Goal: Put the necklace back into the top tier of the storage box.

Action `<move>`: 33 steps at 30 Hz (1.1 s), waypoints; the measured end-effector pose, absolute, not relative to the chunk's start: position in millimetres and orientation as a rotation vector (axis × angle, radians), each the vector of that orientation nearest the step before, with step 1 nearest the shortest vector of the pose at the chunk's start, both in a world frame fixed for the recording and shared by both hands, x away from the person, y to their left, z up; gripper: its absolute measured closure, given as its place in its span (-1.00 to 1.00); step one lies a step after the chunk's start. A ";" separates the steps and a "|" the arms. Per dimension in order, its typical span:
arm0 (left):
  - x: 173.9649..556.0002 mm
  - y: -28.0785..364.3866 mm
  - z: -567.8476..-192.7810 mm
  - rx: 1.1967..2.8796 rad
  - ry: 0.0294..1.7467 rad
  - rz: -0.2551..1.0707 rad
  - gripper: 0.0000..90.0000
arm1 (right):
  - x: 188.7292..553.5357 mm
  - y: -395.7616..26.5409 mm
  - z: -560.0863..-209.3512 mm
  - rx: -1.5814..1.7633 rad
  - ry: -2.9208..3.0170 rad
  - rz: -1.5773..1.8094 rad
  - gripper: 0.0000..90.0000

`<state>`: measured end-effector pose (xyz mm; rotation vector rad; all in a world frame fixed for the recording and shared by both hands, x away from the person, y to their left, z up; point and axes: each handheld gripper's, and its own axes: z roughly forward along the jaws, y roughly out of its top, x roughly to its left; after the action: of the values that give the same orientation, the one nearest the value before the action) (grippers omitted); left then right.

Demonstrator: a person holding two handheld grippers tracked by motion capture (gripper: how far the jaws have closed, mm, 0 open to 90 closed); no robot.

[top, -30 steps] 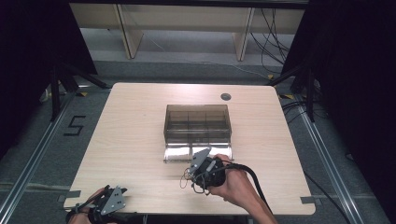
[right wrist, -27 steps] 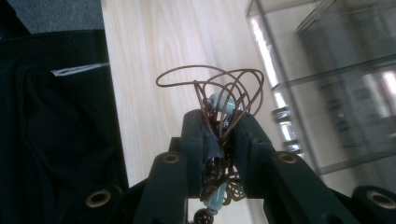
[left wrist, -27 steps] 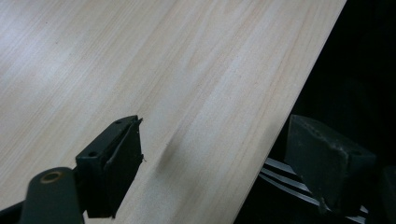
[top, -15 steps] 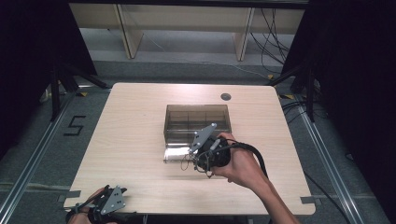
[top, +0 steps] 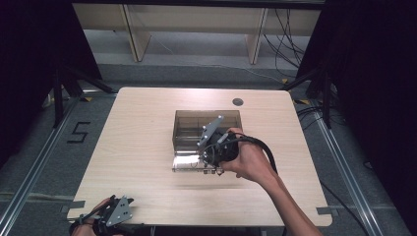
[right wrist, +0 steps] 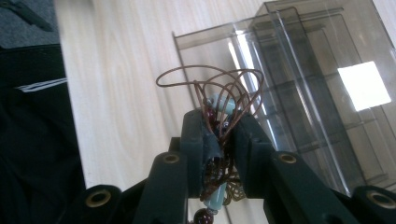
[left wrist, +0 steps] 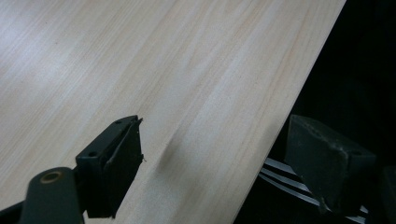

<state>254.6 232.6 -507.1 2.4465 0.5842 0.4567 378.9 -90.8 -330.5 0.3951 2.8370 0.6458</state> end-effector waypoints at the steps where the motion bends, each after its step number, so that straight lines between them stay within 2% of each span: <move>1: 254.7 232.7 -507.0 2.447 0.581 0.449 -0.59 | 381.7 -90.7 -330.8 0.391 2.838 0.644 0.69; 10: 254.9 232.7 -507.4 2.445 0.583 0.443 -0.59 | 401.7 -88.3 -340.3 0.420 2.858 0.608 0.69; 13: 254.2 232.1 -508.7 2.440 0.594 0.479 -0.59 | 407.1 -85.7 -343.9 0.435 2.863 0.601 0.69; 15: 254.9 233.0 -507.2 2.449 0.579 0.439 -0.59 | 411.7 -84.1 -347.0 0.422 2.864 0.595 0.69; 33: 254.0 233.8 -505.2 2.439 0.583 0.459 -0.59 | 436.9 -78.4 -390.4 0.473 2.926 0.548 0.68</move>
<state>254.0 233.8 -505.2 2.4388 0.5833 0.4592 436.9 -78.4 -390.4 0.4728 2.9262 0.5481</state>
